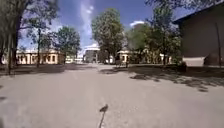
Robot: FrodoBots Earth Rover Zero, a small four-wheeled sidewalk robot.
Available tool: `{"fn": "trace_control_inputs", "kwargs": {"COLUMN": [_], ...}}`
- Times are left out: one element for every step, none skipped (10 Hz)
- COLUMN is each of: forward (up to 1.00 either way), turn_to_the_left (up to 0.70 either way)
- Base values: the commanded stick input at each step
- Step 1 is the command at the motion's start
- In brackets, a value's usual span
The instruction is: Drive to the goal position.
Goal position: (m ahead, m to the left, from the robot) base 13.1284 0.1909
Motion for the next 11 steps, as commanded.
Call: {"fn": "trace_control_inputs", "kwargs": {"forward": [0.7, 0.7, 0.7, 0.7, 0.7, 0.7, 0.7, 0.7, 0.7, 0.7, 0.7], "turn_to_the_left": [0.06, 0.06, 0.16, 0.33, 0.41, 0.41, 0.33, 0.12, 0.06, 0.06, 0.06]}}
